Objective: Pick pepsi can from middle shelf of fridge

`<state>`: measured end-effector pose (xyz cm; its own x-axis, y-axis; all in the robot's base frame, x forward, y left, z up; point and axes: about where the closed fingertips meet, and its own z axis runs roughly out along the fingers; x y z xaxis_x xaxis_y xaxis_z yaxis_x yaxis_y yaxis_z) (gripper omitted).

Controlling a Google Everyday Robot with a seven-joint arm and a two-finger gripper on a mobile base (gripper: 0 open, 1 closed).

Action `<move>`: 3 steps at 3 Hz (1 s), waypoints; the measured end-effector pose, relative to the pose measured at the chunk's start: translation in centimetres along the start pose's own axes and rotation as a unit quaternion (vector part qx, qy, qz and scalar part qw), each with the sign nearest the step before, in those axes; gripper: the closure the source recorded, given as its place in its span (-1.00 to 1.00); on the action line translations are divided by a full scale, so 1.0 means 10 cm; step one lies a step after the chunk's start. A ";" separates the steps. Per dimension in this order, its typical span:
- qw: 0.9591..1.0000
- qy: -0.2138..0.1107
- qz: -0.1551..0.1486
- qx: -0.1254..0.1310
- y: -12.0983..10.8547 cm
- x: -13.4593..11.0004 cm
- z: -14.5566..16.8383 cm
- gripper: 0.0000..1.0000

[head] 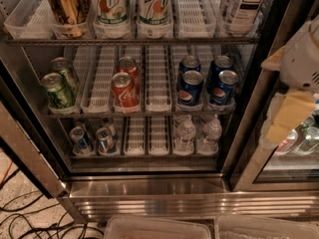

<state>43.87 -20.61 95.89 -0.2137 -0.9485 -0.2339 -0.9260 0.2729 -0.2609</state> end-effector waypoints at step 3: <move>0.988 -0.150 0.039 -0.012 0.74 -0.45 1.24 -1.00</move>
Offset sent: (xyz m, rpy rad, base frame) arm -0.0123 0.0911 -0.1411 0.3157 -0.0891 0.0317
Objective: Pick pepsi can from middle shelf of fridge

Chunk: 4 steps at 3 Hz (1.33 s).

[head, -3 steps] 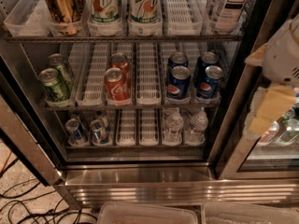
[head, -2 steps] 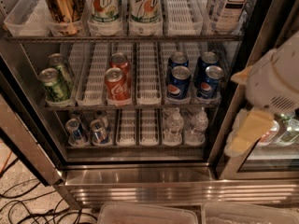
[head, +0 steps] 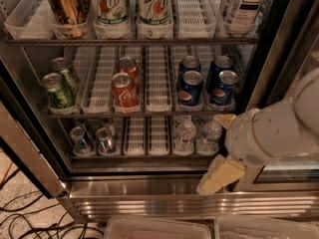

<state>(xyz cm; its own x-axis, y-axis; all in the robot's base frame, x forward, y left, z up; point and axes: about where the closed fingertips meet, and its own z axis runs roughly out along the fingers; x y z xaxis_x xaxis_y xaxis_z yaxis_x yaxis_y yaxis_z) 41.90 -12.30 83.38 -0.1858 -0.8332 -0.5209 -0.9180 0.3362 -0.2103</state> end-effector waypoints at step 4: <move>0.965 -0.210 0.127 0.095 -0.12 -0.06 0.45 -1.00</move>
Offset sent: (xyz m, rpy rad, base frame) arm -0.0069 0.0173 -0.0215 0.1069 -0.0427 -0.0307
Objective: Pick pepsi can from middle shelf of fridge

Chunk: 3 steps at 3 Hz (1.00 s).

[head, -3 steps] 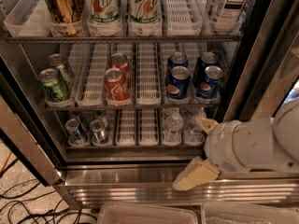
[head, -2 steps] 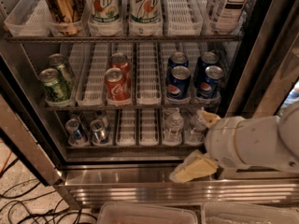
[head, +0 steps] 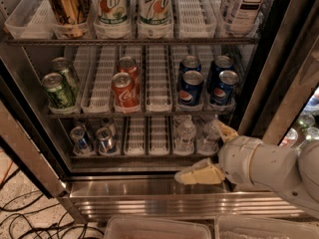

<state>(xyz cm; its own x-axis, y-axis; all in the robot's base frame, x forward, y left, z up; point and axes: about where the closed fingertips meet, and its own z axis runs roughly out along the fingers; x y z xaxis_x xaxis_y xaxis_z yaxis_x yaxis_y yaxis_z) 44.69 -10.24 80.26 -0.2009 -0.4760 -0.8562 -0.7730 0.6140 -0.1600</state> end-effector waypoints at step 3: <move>0.957 -0.149 0.147 0.201 -0.91 0.31 -0.37 -1.00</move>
Offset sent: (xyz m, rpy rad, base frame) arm 0.0472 0.0231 0.1248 0.5857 -0.4040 -0.3728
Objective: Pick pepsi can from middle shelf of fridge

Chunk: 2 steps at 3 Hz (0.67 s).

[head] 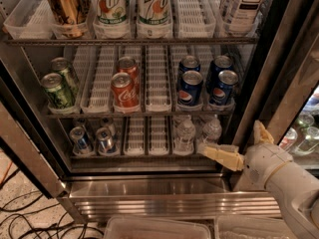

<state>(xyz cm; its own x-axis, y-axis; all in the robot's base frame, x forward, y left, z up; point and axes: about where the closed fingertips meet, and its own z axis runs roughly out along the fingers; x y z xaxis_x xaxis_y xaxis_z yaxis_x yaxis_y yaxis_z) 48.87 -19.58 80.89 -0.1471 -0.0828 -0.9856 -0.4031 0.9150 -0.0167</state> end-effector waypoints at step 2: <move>1.000 -0.003 0.025 0.004 0.05 0.06 0.03 -1.00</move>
Offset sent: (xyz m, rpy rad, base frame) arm -0.0015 0.0102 -0.0173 0.1168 0.0332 -0.0470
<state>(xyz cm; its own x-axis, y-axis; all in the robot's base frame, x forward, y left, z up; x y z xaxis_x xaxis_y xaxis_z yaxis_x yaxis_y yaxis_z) 48.84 -19.05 80.25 -0.1607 -0.0345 -0.9864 -0.3879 0.9212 0.0309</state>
